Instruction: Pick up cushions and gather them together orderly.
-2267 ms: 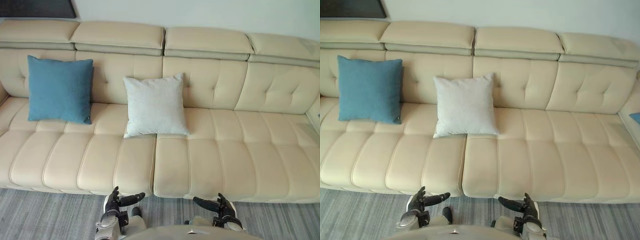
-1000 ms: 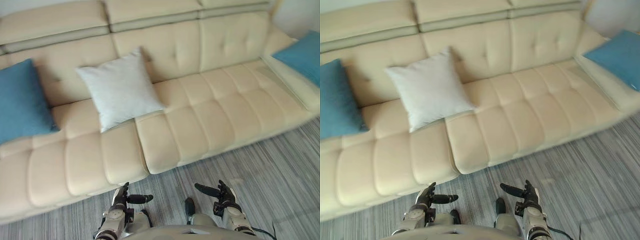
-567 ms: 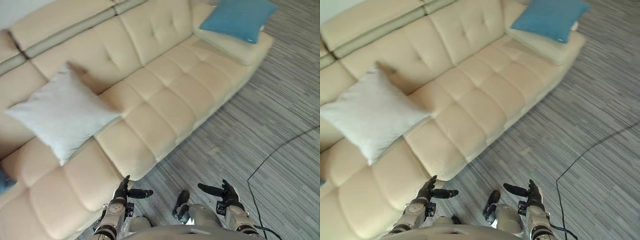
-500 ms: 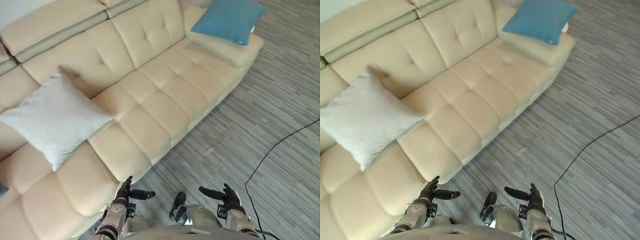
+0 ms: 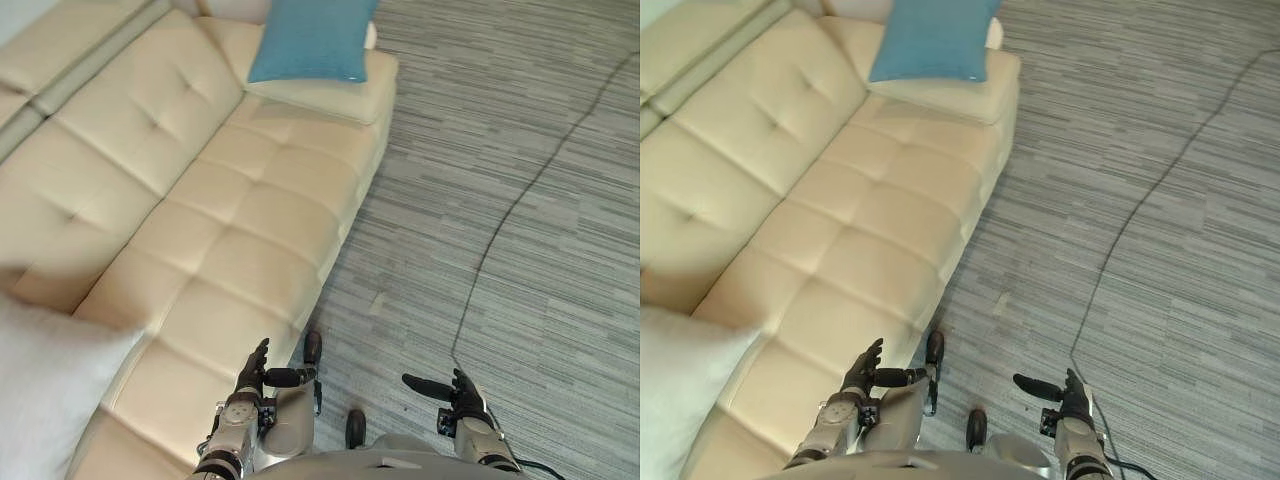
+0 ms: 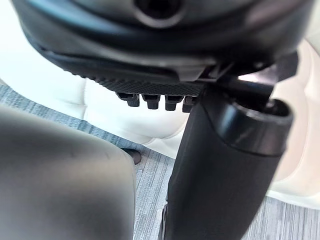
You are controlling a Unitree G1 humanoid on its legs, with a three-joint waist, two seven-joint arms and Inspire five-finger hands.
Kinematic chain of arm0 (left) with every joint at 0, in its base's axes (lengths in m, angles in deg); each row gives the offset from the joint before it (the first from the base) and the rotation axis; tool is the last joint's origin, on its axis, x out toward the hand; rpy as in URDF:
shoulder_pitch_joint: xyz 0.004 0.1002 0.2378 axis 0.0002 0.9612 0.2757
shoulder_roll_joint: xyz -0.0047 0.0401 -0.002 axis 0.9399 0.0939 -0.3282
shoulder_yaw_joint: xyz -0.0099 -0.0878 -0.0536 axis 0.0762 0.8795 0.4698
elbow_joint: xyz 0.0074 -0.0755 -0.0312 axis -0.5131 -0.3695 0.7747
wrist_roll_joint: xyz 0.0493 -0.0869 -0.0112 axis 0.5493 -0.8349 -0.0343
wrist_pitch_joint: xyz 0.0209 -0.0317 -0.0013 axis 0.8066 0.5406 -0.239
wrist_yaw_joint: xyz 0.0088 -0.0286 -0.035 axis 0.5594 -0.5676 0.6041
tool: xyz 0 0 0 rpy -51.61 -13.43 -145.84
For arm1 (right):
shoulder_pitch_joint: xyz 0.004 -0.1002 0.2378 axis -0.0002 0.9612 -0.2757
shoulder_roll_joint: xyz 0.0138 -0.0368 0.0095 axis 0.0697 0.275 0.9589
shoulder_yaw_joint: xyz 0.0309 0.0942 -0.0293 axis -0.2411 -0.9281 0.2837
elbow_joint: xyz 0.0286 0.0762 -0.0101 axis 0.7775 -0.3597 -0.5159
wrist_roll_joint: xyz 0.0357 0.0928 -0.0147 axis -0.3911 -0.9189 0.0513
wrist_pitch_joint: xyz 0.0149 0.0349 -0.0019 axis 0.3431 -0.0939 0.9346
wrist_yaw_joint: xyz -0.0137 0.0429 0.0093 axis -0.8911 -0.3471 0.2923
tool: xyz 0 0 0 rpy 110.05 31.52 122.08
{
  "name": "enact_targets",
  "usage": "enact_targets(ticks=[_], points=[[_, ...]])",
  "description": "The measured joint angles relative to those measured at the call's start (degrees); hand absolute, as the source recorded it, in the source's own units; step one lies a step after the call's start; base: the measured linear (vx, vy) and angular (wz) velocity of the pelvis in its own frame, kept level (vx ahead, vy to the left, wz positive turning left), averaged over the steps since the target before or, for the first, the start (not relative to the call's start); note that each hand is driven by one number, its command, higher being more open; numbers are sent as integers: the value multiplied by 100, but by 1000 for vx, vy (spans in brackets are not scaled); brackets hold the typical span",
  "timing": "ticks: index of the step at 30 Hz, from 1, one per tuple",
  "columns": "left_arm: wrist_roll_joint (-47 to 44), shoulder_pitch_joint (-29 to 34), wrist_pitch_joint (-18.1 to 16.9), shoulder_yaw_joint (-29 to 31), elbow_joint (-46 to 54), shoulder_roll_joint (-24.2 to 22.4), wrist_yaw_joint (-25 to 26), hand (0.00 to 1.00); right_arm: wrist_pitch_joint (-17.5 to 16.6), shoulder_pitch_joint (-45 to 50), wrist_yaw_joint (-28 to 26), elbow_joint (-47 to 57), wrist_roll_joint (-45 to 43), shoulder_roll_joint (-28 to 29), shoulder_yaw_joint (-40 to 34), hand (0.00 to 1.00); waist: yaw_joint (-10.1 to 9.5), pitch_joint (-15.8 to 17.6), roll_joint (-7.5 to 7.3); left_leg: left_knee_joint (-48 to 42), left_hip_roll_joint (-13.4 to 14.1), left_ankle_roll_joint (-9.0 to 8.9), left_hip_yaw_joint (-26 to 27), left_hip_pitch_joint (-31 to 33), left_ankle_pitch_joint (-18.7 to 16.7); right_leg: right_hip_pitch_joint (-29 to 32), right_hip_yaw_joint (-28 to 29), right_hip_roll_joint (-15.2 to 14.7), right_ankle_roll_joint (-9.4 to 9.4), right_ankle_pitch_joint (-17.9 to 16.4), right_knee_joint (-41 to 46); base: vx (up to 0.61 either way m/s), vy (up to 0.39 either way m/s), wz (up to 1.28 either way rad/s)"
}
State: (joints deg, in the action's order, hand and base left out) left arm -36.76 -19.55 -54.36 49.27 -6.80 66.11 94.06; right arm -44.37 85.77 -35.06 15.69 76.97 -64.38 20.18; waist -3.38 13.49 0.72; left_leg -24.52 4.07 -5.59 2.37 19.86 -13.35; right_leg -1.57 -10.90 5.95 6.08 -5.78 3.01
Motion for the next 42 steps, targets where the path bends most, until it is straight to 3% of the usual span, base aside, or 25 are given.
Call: enact_targets(ticks=[2,4,6,7,8,10,12,13,15,17,19,20,21,23,26,28,29,31,33,35,37,38,39,40,42], points=[[-99,1,-5,38,84,-68,4,100,-2,-115,32,8,2,-28,12,100,-143,79,93,1443,-133,-132,-252,38,687,-222,483,86,-37,-20,-182,282,53,-119],[-174,-4,-5,35,87,-99,0,100,-3,-141,35,7,7,-52,23,100,-258,91,196,1738,-57,-102,-329,79,1134,-452,807,192,-111,-74,-295,364,94,-111],[-213,46,-5,55,80,-65,-3,100,-17,-126,24,62,25,30,181,100,-263,-26,127,1404,-108,311,-318,55,1901,-527,1191,63,-332,-459,-47,508,103,-79],[-221,34,-3,51,81,-65,-4,100,-18,-113,25,88,27,41,207,100,-247,-27,94,1261,-146,392,-314,78,1997,-506,1232,19,-364,-597,84,516,104,-40],[-224,-35,3,37,69,-29,-3,100,-23,-93,25,91,28,72,241,100,-226,-16,-38,948,-248,429,-251,147,1746,-405,1250,-126,-484,-828,418,485,100,-28],[-221,-78,49,22,-6,8,-9,100,-20,-113,10,89,38,122,241,100,-238,-35,-104,543,-251,566,25,-22,1139,145,1113,-322,-1171,-1166,2038,429,91,-46],[-221,-56,68,-15,-69,77,-2,100,-22,-126,-13,95,40,178,244,100,-208,-15,-167,506,-308,665,172,-419,830,703,693,-677,-1815,-1111,3705,429,110,-40],[-222,-50,115,-70,-113,111,7,100,-14,-120,-56,88,125,190,249,100,-117,-17,-161,507,-346,768,186,-790,658,1012,21,-1134,-1529,-1221,4731,563,109,-19],[-225,-68,120,-60,-111,181,44,100,-15,-136,-100,140,162,221,253,100,-82,4,-126,814,-222,863,107,-1450,578,1385,-606,-1519,-1091,-1437,4917,596,-12,-2],[-228,-72,120,-23,-91,204,86,100,-36,-186,-100,151,210,215,254,100,-50,31,-53,1048,-16,819,107,-1797,552,1605,-840,-1555,-1025,-1473,4440,434,-107,-3],[-231,-32,118,-6,-60,248,130,100,-37,-278,-99,150,252,213,285,100,-40,50,-17,1171,234,574,187,-2099,404,1910,-1149,-1617,-1022,-1243,3404,430,-166,-11],[-231,10,118,-4,-57,290,132,100,-42,-296,-96,152,253,212,363,100,-20,16,-131,1185,258,378,204,-2206,279,2054,-1186,-1695,-959,-787,2606,475,-273,-4],[-232,46,135,2,-135,283,127,100,-45,-310,-100,133,255,138,469,100,42,26,-122,1156,377,52,201,-2385,38,1968,-1227,-1573,-385,93,2208,566,-352,-19],[-224,82,142,-34,-170,125,91,100,-84,-396,-84,155,258,87,447,100,37,36,-13,1125,554,89,245,-2374,128,1959,-1160,-1317,-252,-94,2255,425,-290,-33],[-207,62,149,-58,-246,-29,-7,100,-59,-294,-62,129,257,-48,440,100,48,42,34,463,703,49,119,-2344,187,1748,-1152,-1179,-181,-521,2380,356,-271,-12],[-229,44,137,-37,-223,-38,-5,100,-56,-151,-25,129,253,-49,457,100,61,74,129,-1144,935,-60,-226,-1711,415,1261,-1316,-959,-142,-615,2059,278,-213,26],[-264,52,106,-2,-146,-4,7,100,-44,8,-6,121,250,-38,459,100,19,126,211,-2711,1152,-56,-314,-1012,386,688,-1446,-741,-103,-636,1659,256,-179,24],[-303,36,61,-1,-69,32,6,100,-8,47,3,116,249,-31,447,100,-14,137,194,-3085,1014,58,-93,-513,44,251,-1465,-674,-130,-614,1285,244,-145,13],[-303,29,31,-11,-8,8,7,100,-10,33,21,126,246,-47,439,100,-36,160,154,-2320,705,68,123,-260,-106,-42,-1464,-676,-205,-562,948,241,-61,2],[-297,23,35,-10,38,-50,-4,100,-12,-34,31,127,243,-47,310,100,-84,156,156,-583,230,136,208,-159,18,-275,-1438,-684,-247,-541,654,302,31,-5],[-299,4,35,-3,59,-74,-3,100,-13,-96,38,125,242,-6,216,100,-141,164,154,731,-29,151,155,-138,539,-404,-1401,-682,-308,-549,483,314,69,-12],[-296,-27,34,-8,62,-74,2,100,-13,-101,39,122,243,2,235,100,-258,155,131,1300,-113,106,142,-233,1178,-516,-1291,-675,-378,-545,325,349,60,-31],[-295,-31,33,-14,53,-79,3,100,-13,-116,33,122,243,25,244,100,-335,147,93,1594,-156,204,161,-396,1708,-613,-1185,-664,-496,-547,192,377,42,-27],[-293,-109,39,-16,19,-17,-3,100,-14,-180,31,114,244,70,243,100,-332,215,-27,1591,-251,461,184,-469,1824,-702,-1137,-752,-611,-548,94,370,22,-9],[-296,-166,49,-7,-5,44,-8,100,-15,-238,27,136,247,127,236,100,-295,248,-156,1131,-357,602,214,-397,1496,-842,-1004,-883,-750,-505,90,401,33,9]])
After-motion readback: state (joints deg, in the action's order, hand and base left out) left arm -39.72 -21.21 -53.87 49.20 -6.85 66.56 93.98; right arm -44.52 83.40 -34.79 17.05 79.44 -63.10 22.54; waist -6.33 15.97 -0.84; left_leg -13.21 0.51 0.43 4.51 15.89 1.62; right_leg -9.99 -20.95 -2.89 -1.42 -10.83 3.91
